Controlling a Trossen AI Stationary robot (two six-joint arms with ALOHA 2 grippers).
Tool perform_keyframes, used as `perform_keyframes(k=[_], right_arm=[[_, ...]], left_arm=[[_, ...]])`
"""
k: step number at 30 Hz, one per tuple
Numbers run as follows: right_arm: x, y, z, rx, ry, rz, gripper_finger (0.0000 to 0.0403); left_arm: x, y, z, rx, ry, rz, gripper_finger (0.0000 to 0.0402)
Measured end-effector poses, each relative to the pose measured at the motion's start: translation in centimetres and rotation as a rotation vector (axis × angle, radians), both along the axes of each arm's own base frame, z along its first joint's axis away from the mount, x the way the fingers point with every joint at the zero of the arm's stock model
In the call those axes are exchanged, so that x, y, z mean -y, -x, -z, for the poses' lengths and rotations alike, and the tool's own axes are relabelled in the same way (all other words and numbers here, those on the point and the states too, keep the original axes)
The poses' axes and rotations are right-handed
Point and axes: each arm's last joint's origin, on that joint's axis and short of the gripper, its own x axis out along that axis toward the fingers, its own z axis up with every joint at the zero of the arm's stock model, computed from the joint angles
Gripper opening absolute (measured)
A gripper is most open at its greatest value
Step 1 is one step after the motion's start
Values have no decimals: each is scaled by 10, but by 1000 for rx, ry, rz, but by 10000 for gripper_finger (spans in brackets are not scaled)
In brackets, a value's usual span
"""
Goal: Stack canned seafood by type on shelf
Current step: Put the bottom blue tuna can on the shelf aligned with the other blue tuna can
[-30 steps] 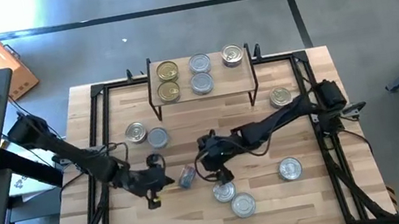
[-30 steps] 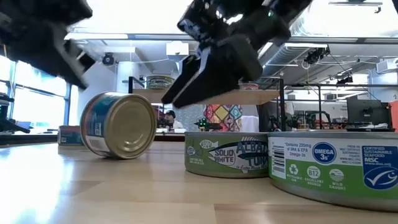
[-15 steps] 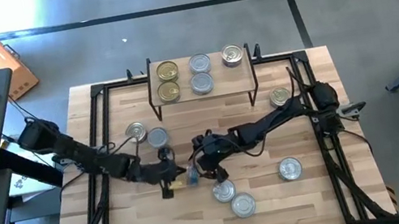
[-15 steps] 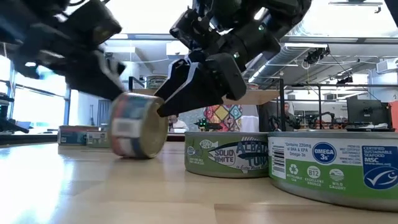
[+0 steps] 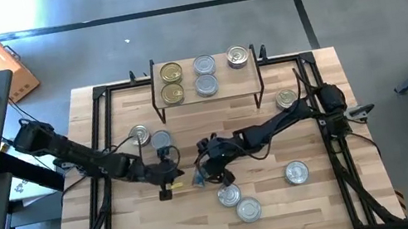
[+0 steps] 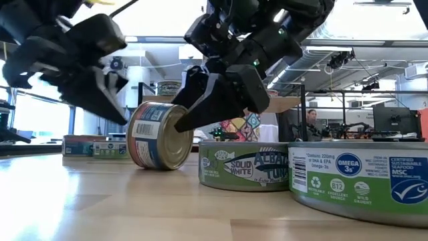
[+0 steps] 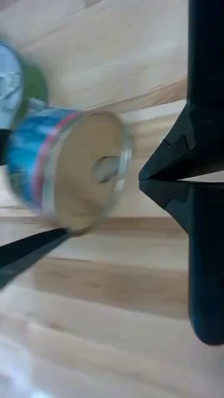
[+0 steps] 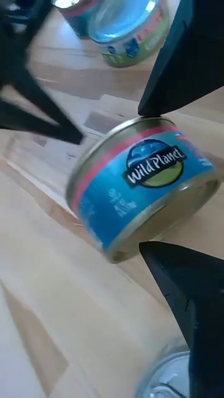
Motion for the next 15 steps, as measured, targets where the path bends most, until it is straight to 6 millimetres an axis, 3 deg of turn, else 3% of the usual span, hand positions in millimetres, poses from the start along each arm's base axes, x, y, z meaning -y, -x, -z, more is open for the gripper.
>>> perform_keyframes(k=[8,15], right_arm=[[2,9,-15,-62,-102,125,337],[-2,13,-23,-59,-52,12,337]], left_arm=[[23,8,-2,12,106,43,0],[23,7,-4,48,59,50,0]])
